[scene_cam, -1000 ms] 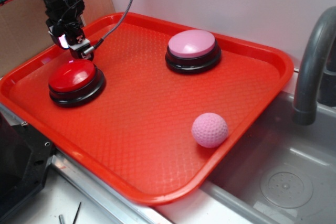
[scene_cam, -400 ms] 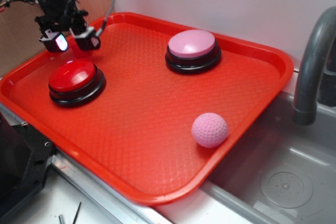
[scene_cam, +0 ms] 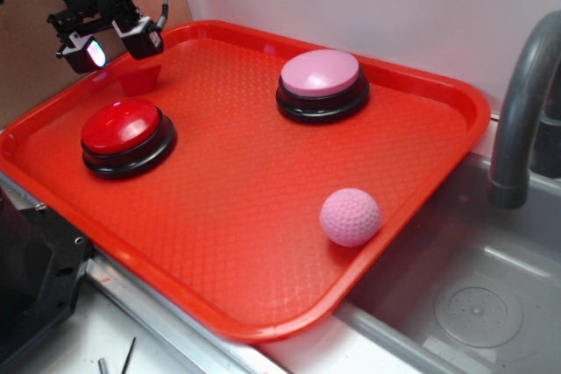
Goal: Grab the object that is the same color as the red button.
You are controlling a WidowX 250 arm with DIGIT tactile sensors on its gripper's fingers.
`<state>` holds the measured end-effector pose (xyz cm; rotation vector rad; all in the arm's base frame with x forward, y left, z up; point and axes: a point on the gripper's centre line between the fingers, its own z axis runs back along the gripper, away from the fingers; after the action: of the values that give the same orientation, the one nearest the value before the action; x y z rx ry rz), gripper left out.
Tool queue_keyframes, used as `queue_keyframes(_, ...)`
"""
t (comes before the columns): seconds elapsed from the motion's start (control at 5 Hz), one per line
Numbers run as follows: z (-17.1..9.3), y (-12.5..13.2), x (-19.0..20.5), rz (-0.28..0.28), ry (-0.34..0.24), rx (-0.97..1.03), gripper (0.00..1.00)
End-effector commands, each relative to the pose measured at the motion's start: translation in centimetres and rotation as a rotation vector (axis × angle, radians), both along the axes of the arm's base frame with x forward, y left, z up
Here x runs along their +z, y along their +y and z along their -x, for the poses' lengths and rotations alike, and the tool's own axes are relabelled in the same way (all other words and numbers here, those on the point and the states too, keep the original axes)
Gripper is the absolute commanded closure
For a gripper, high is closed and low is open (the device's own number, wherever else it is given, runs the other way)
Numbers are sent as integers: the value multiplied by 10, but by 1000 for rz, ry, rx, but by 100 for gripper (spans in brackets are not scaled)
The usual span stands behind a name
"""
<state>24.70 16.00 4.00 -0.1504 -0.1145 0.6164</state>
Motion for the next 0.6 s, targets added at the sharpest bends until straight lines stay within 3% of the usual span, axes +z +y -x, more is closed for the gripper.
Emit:
queue_keyframes(0.0, -15, -3, -15, -48, 39, -16, 0)
queue_keyframes(0.4, -2, -17, -26, -85, 88, -34, 0)
